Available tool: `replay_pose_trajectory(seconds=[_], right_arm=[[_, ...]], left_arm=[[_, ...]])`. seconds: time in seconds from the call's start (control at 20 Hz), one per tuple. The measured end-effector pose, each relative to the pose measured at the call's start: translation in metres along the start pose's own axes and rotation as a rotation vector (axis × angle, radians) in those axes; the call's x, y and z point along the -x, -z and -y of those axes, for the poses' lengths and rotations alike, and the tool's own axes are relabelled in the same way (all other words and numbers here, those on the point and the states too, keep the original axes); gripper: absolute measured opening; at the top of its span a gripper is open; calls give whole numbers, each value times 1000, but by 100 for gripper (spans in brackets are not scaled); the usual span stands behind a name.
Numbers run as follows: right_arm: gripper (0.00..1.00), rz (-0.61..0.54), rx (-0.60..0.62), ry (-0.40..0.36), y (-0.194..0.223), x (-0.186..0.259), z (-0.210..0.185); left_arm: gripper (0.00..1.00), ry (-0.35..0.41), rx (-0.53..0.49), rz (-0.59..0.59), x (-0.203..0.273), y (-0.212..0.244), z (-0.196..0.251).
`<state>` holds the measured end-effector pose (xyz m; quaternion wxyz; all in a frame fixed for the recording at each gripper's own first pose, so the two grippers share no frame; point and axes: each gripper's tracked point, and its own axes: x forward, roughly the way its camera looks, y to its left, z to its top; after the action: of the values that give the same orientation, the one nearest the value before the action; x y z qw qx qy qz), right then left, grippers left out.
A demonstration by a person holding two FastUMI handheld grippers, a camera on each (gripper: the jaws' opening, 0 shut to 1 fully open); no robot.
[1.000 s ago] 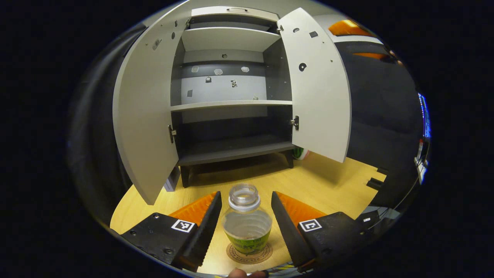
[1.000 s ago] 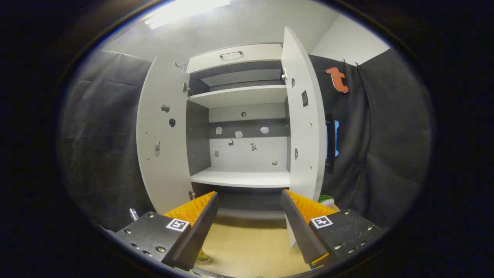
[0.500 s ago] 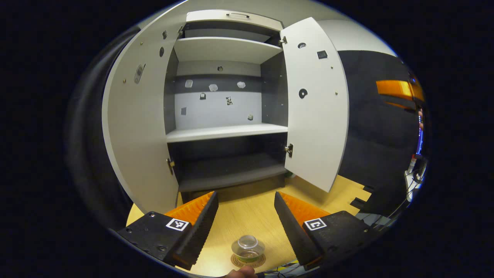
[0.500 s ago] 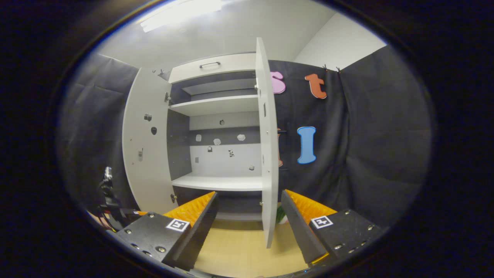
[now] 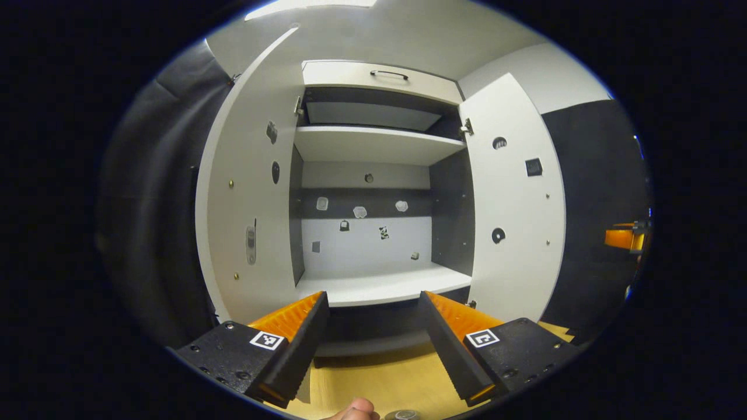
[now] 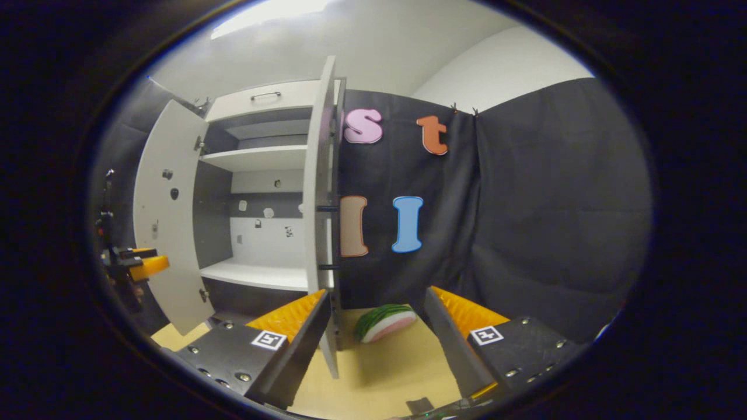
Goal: Grasp the bottle in the cabinet with the left hand and place it on the coaster, then close the right door with the right hand and the left door with the left hand.
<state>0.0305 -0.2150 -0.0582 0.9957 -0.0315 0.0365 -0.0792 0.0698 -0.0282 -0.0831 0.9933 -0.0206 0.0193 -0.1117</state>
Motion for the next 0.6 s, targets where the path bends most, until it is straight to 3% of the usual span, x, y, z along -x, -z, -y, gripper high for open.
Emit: replay_pose_trajectory(seconds=[0.35,0.6], right_arm=[[99,-2,-18,92,-17,-67,54],[99,-50,18,125,-11,-119,58]], left_arm=[[96,40,12,29,-20,-27,-6],[96,69,6,38,-16,-24,-3]])
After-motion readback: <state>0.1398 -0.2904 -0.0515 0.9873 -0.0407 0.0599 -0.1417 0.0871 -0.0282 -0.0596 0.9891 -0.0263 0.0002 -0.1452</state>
